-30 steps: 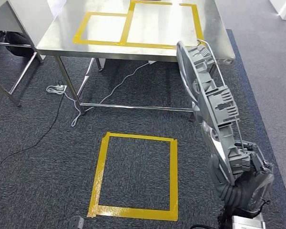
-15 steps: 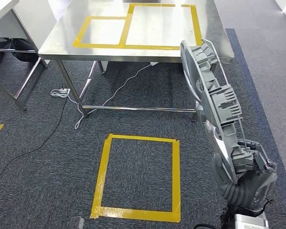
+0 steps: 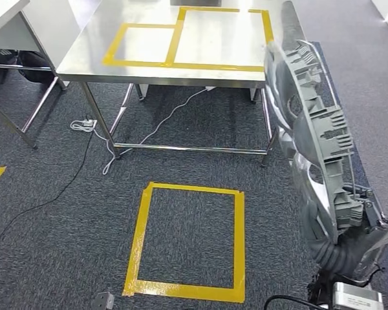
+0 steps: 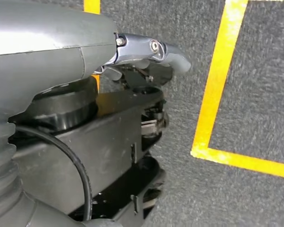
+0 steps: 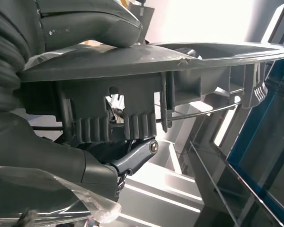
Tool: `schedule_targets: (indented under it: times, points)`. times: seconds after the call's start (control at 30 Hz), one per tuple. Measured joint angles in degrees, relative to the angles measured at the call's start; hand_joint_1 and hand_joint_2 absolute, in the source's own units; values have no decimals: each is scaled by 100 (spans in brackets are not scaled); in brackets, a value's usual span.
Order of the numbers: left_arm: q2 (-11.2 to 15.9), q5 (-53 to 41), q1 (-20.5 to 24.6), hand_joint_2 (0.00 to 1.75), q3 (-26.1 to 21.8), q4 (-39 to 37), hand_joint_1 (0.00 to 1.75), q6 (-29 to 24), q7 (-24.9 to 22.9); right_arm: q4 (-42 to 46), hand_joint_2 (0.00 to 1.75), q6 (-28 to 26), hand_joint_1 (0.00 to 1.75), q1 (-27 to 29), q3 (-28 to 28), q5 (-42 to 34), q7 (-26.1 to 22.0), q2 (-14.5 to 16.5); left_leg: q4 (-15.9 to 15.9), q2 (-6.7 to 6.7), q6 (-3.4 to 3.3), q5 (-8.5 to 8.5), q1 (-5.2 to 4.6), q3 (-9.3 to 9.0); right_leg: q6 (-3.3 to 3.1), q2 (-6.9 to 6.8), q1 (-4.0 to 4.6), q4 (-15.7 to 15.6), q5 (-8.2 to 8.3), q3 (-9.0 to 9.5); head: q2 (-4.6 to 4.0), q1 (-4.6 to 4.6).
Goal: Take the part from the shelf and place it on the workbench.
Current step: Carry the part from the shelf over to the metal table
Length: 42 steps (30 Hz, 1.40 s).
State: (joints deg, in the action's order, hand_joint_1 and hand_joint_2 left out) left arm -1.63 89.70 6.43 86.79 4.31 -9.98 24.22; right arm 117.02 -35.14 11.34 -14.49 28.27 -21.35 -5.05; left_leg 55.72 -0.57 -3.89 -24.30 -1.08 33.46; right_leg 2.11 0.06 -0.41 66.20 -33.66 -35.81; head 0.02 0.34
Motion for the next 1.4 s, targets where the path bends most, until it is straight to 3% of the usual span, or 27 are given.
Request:
schedule_targets:
  times: [0.07, 0.1, 0.13, 0.2, 0.23, 0.27, 0.37, 0.43, 0.53, 0.57, 0.6, 0.63, 0.7, 0.73, 0.77, 0.83, 0.9, 0.97, 1.0, 1.07, 1.1, 1.13, 1.17, 1.23, 1.27, 1.3, 1.4]
  points:
    - [-8, -10, -3, 175, 4, 0, 0, 4, 0, -4, 175, 9, 175, -19, 68, -14, -2, 0, 8, 0, 18, -20, 16, -2, 62, -3, -50, 579, -186, -317, 0, 0]
    - [-10, -16, -6, 175, 9, 0, 0, 4, 0, -7, 175, 19, 175, -19, 101, -19, 0, 0, 23, -2, 43, -40, 32, -5, 98, -5, -78, 602, -120, -349, 0, 0]
    - [-11, -20, -8, 175, 15, 0, 0, 4, 0, -10, 175, 32, 175, -19, 131, -20, 1, 0, 53, -5, 82, -67, 59, -10, 135, -8, -108, 399, 48, -264, 0, -1]
    - [2, -21, -6, 175, 27, -2, 0, 4, 0, -18, 175, 59, 175, -27, 177, -19, 1, 0, 169, -13, 189, -156, 103, -5, 232, 6, -161, -314, 388, 85, 0, 15]
    - [9, -21, -3, 175, 31, -4, 0, 4, 0, -20, 175, 67, 175, -32, 189, -17, -3, 0, 244, -19, 238, -208, 110, 7, 229, 28, -173, -572, 458, 234, 0, 28]
    - [19, -21, 0, 175, 34, -5, 0, 4, 1, -23, 175, 74, 175, -33, 197, -16, -5, -1, 301, -24, 274, -248, 102, 19, 203, 49, -177, -688, 451, 316, 0, 32]
    - [35, -21, -2, 175, 40, -7, 0, 4, 2, -29, 175, 86, 175, -26, 231, -14, -5, -1, 363, -34, 314, -305, 101, 12, 34, 69, -166, -672, 382, 376, 0, 8]
    - [44, -21, 0, 175, 43, -7, 0, 4, 2, -30, 175, 97, 175, -30, 254, -8, -8, 0, 586, -17, 362, -427, 119, 89, -45, 58, -173, -679, 350, 439, 0, -8]
    - [39, -18, 6, 175, 46, -7, 0, 4, 2, -28, 175, 142, 175, -35, 280, 5, -18, 0, 1690, 13, 410, -830, 131, 677, -108, 42, -161, -689, 259, 548, 0, -26]
    - [37, -15, 3, 175, 49, -7, 0, 4, 2, -29, 175, 156, 175, -33, 284, 7, -20, 0, 1997, 15, 400, -879, 130, 879, -110, 44, -150, -689, 218, 591, 0, -28]
    - [34, -13, -1, 175, 54, -7, 0, 5, 2, -30, 175, 168, 175, -31, 286, 8, -20, 0, 2108, 15, 374, -809, 123, 995, -110, 48, -136, -690, 173, 645, 0, -27]
    - [34, -9, -4, 175, 60, -7, 0, 5, 2, -30, 175, 174, 175, -30, 286, 11, -21, 0, 1985, 15, 329, -615, 109, 1004, -111, 52, -117, -694, 122, 715, 0, -27]
    - [43, -3, -8, 175, 73, -8, 0, 9, 2, -31, 175, 181, 175, -32, 286, 17, -25, 0, 1305, 13, 173, -80, 49, 797, -116, 50, -91, -728, 13, 871, 0, -17]
    - [50, 1, -13, 175, 77, -10, 0, 12, 1, -33, 175, 184, 175, -38, 287, 20, -28, 0, 998, 12, 87, 95, 10, 677, -107, 51, -80, -761, -34, 930, 0, 3]
    - [61, 4, -16, 175, 81, -11, 0, 15, 0, -34, 175, 190, 175, -44, 288, 22, -31, 0, 776, 13, 10, 164, -32, 577, -85, 46, -88, -812, -63, 972, 0, 12]
    - [68, 6, -18, 175, 92, -14, 0, 19, -2, -35, 175, 204, 175, -52, 290, 28, -32, 0, 524, 19, -91, 82, -81, 431, -15, 40, -101, -890, -21, 1064, 0, 10]
    - [63, 5, -13, 175, 111, -15, 0, 19, -1, -34, 175, 222, 175, -60, 290, 42, -28, 0, 233, 28, -106, 22, -55, 233, 44, 23, -105, -814, 87, 1055, 0, 1]
    - [55, 5, -13, 175, 128, -15, 0, 20, -1, -37, 175, 236, 175, -96, 289, 68, -29, 0, 40, 26, -59, -7, -15, 46, 49, 14, -94, -351, 110, 745, 0, 26]
    - [46, 5, -16, 175, 134, -15, 0, 20, -2, -41, 175, 238, 175, -114, 288, 78, -29, 0, 1, 19, -37, -43, -13, -20, 41, 14, -86, -23, 18, 518, 0, 41]
    - [21, 5, -25, 175, 139, -15, 0, 21, -3, -61, 175, 241, 175, -131, 288, 92, -15, 0, -17, 5, -4, -156, -11, -147, 46, 15, -69, 488, -342, 75, 0, 44]
    - [15, 5, -31, 175, 141, -15, 0, 21, -5, -78, 175, 246, 175, -131, 291, 94, 6, 0, -17, -3, 7, -222, -11, -224, 58, 14, -63, 548, -471, -67, 0, 48]
    - [13, 5, -38, 175, 143, -15, 0, 21, -8, -96, 175, 253, 175, -130, 298, 94, 28, 0, -17, -12, 18, -290, -12, -314, 66, 13, -61, 449, -451, -140, 0, 47]
    - [12, 5, -42, 175, 144, -15, 0, 21, -12, -111, 175, 262, 175, -130, 308, 92, 47, 0, -16, -18, 32, -363, -12, -414, 73, 10, -62, 195, -259, -146, 0, 48]
    - [11, 5, -48, 175, 146, -15, 0, 21, -19, -136, 175, 279, 175, -134, 324, 85, 63, 0, 3, -22, 75, -514, -18, -573, 65, -19, -63, -467, 412, -83, 0, 44]
    - [12, 4, -41, 175, 147, -15, 0, 21, -21, -149, 175, 289, 175, -142, 329, 81, 66, 0, 13, -21, 104, -584, -22, -614, 36, -27, -54, -685, 627, -34, 0, 38]
    - [14, 2, -35, 175, 150, -15, 0, 21, -25, -160, 175, 298, 175, -150, 332, 75, 69, 0, 22, -17, 136, -639, -26, -643, -9, -29, -43, -791, 746, -10, 0, 32]
    - [19, -4, -20, 175, 156, -15, 0, 21, -33, -170, 175, 312, 175, -165, 341, 63, 79, 0, 22, -3, 185, -700, -25, -690, -93, -2, -24, -804, 734, 24, 0, 22]
